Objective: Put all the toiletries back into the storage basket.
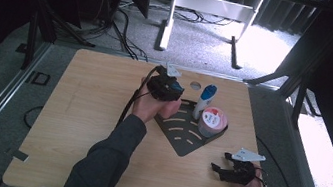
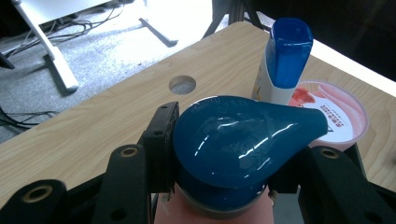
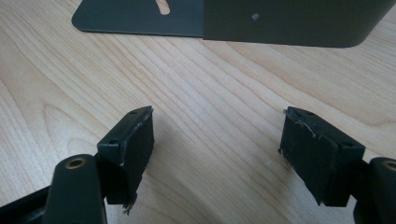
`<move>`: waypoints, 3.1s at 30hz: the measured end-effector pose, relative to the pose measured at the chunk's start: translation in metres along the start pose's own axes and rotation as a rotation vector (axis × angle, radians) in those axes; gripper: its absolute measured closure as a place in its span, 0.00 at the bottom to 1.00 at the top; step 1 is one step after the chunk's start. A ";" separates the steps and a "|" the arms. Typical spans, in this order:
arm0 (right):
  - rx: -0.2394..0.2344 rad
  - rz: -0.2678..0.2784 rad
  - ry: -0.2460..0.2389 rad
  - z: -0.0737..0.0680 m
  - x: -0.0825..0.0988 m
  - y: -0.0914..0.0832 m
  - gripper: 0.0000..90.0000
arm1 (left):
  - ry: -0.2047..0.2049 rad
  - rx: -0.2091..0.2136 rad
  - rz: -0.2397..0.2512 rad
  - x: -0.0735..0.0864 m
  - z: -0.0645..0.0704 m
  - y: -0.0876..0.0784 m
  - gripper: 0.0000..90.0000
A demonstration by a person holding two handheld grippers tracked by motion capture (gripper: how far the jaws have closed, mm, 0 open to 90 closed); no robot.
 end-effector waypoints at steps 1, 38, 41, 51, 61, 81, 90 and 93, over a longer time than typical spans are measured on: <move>0.000 -0.001 -0.001 0.000 0.000 0.000 0.28 | 0.000 0.001 0.000 -0.001 0.001 0.001 0.59; 0.000 0.000 0.001 0.000 0.000 0.000 0.28 | -0.019 0.008 -0.017 -0.006 0.014 0.029 0.59; -0.001 0.000 0.001 0.000 0.000 0.000 0.28 | -0.017 0.006 -0.018 -0.006 0.015 0.030 0.59; -0.001 0.000 0.001 0.000 0.000 0.000 0.28 | -0.018 0.006 -0.024 -0.006 0.018 0.037 0.59; -0.003 0.001 0.003 0.000 0.000 0.000 0.28 | -0.031 -0.008 -0.036 -0.004 0.017 0.043 0.59; -0.003 0.001 0.002 0.000 0.000 0.000 0.28 | -0.048 -0.013 -0.043 0.000 0.018 0.055 0.59; -0.003 0.000 0.002 0.000 0.000 0.000 0.28 | -0.065 -0.011 -0.050 0.000 0.017 0.059 0.59; -0.002 0.000 0.002 0.000 0.000 0.000 0.28 | -0.073 -0.005 -0.048 0.000 0.017 0.061 0.59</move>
Point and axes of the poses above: each handheld gripper's, and its own axes: y roughly forward along the jaws, x roughly out of its underside, z roughly to its right, the point moved 5 cm from there along y, roughly forward along the jaws, and after that the axes turned 1 degree about -x, right-handed, at the moved point
